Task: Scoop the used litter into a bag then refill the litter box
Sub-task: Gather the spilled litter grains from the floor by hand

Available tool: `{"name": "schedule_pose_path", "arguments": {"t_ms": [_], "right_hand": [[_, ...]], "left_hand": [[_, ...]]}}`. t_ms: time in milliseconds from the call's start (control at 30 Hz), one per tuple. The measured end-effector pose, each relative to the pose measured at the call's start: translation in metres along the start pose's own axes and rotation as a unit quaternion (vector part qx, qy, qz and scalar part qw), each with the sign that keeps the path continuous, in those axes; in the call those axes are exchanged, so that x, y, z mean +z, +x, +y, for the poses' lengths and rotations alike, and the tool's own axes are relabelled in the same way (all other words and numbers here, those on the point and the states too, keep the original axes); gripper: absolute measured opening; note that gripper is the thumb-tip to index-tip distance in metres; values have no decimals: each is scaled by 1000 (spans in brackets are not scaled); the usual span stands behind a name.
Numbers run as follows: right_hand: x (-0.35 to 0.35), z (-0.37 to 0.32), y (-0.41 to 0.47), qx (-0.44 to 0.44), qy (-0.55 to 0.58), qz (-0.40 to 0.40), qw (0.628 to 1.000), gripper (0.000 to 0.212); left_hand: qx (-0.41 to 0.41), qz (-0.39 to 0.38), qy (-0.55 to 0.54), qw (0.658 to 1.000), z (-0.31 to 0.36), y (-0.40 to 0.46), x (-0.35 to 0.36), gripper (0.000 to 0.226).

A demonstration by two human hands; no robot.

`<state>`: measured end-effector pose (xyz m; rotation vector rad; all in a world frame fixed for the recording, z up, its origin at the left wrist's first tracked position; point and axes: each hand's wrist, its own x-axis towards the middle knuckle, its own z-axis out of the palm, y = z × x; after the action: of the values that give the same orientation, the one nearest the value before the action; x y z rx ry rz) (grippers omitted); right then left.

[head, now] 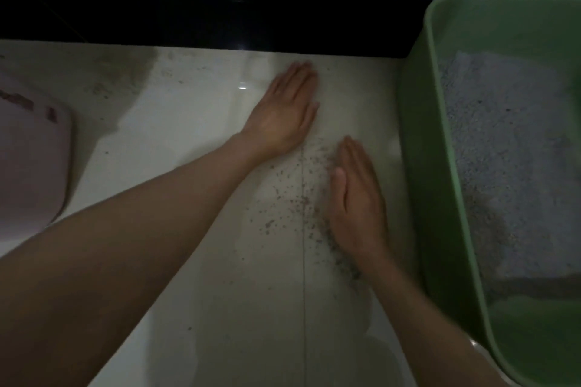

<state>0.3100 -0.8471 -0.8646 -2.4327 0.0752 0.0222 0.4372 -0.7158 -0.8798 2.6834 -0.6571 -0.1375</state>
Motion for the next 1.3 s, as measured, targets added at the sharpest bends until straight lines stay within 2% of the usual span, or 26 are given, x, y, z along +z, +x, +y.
{"name": "schedule_pose_path", "arguments": {"t_ms": [100, 233, 300, 367, 500, 600, 667, 700, 733, 800, 833, 867, 933, 1000, 1033, 1100, 1200, 1300], "right_hand": [[-12, 13, -8, 91, 10, 78, 993, 57], [-17, 22, -7, 125, 35, 123, 984, 53], [-17, 24, -8, 115, 30, 120, 986, 55], [-16, 26, -5, 104, 8, 113, 988, 52], [-11, 27, 12, 122, -65, 63, 988, 53], [2, 16, 20, 52, -114, 7, 992, 53], [9, 5, 15, -7, -49, -26, 998, 53], [10, 0, 9, -18, 3, -32, 999, 52], [10, -4, 1, -13, 60, -33, 998, 51], [6, -3, -18, 14, 153, -20, 988, 52], [3, 0, -25, 22, 161, -1, 987, 55], [2, 4, -30, 26, 134, 24, 990, 58], [1, 15, -26, 42, 10, 72, 997, 60], [3, 22, -18, 72, -124, 66, 988, 61], [5, 24, -15, 80, -167, 50, 981, 63], [7, 23, -17, 62, -198, 17, 978, 66], [8, 21, -40, -12, -172, -11, 985, 62], [4, 24, -73, -38, -147, 15, 988, 55]], "left_hand": [[9, -27, 31, 999, 15, 19, 10, 54], [90, -86, -70, 990, 35, 10, 6, 47], [108, -105, -128, 980, 42, -7, 1, 47], [93, -70, -138, 984, 35, -22, -4, 50], [15, 0, -17, 1000, -7, -46, -1, 59], [63, -14, 27, 998, -6, -65, 7, 58], [75, -11, -31, 997, 12, -76, 11, 55], [56, -12, -95, 994, 23, -80, 12, 54], [20, -15, -185, 983, 34, -84, 10, 53], [-49, 5, -347, 937, 50, -92, 8, 53], [-67, 29, -372, 925, 53, -93, 7, 52], [-69, 53, -342, 936, 51, -92, 7, 52], [-45, 71, -181, 980, 39, -83, 9, 53], [-6, 36, -20, 999, 31, -74, 15, 58], [7, 7, 23, 1000, 31, -72, 17, 61], [51, -29, 31, 998, 37, -77, 21, 63], [113, -42, -23, 993, 50, -106, 24, 59], [72, -34, -122, 989, 58, -136, 17, 57]]}}
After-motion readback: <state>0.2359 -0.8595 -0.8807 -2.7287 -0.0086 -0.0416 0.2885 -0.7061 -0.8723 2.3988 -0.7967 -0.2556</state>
